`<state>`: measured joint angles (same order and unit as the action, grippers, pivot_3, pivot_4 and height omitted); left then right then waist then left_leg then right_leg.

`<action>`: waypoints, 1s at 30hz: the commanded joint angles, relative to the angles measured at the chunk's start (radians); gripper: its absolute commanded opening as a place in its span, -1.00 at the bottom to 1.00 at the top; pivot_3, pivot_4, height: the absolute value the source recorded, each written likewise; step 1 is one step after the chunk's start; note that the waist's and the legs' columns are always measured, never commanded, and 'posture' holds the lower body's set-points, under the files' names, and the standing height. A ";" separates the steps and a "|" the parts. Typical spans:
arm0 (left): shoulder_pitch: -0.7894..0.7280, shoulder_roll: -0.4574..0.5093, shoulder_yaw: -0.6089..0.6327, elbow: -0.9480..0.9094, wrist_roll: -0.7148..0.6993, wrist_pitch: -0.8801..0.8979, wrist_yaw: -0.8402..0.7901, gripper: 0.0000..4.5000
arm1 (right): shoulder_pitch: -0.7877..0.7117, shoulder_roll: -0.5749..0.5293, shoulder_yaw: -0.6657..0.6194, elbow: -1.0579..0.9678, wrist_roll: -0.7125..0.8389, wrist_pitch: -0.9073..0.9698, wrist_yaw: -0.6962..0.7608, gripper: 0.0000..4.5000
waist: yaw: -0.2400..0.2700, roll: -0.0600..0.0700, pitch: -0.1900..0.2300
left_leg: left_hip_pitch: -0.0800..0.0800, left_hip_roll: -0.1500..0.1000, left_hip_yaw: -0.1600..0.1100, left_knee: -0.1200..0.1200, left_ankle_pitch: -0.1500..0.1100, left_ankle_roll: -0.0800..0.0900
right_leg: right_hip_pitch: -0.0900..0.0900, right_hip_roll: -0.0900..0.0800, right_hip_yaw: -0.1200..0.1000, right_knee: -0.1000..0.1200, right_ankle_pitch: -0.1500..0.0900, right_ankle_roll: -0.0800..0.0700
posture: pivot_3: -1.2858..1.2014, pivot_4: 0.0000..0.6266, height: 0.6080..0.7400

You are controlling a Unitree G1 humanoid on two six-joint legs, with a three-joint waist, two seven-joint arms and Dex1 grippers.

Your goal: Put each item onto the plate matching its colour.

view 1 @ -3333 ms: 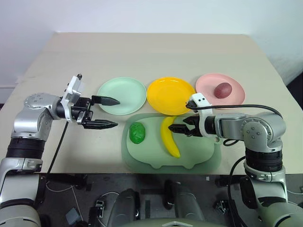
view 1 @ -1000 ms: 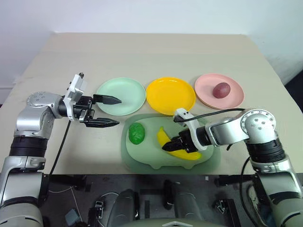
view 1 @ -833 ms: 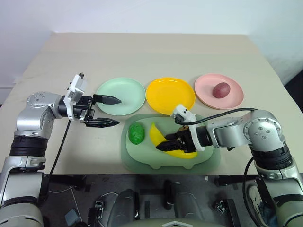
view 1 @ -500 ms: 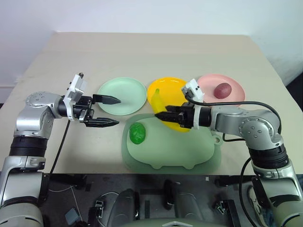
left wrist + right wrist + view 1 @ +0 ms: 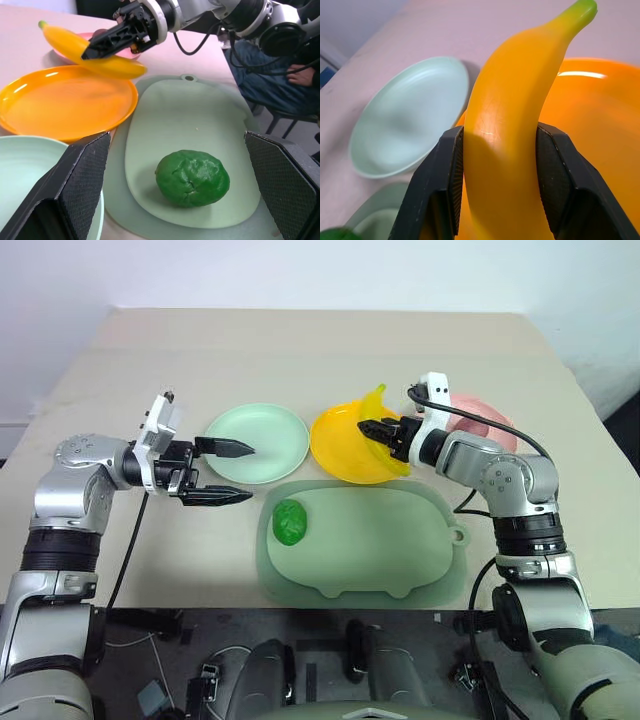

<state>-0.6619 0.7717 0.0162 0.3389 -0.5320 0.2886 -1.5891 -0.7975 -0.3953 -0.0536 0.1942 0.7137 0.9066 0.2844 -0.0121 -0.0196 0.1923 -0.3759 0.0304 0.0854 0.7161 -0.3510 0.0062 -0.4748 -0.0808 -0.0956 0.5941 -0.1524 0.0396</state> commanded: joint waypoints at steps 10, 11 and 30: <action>0.023 0.012 0.040 -0.071 -0.017 0.018 0.008 1.00 | -0.057 0.034 0.048 0.095 -0.203 -0.131 0.120 -0.26 | -0.004 0.000 0.000 | 0.000 0.000 0.000 0.000 0.000 0.000 | 0.000 0.000 0.000 0.000 0.000 0.000 | 0.03 -0.52 1.00; 0.025 0.012 0.041 -0.076 -0.018 0.019 0.008 1.00 | -0.060 0.040 0.039 0.105 -0.204 -0.131 0.124 -0.26 | -0.004 0.000 0.000 | 0.000 0.000 0.000 0.000 0.000 0.000 | 0.000 0.000 0.000 0.000 0.000 0.000 | 0.03 -0.52 1.00; 0.052 0.009 0.063 -0.119 -0.025 0.035 0.023 1.00 | -0.058 0.006 -0.083 0.236 -0.345 -0.628 0.269 0.81 | -0.001 0.002 0.001 | 0.001 0.000 0.000 0.000 0.000 -0.001 | 0.000 0.000 0.000 0.000 0.000 0.000 | 0.03 -0.52 1.00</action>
<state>-0.6026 0.7742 0.0489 0.2547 -0.5352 0.3237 -1.5684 -0.8465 -0.3617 -0.0914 0.3851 0.3926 0.3734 0.5474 -0.0133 -0.0179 0.1933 -0.3753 0.0299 0.0856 0.7160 -0.3506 0.0054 -0.4741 -0.0808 -0.0957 0.5943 -0.1524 0.0396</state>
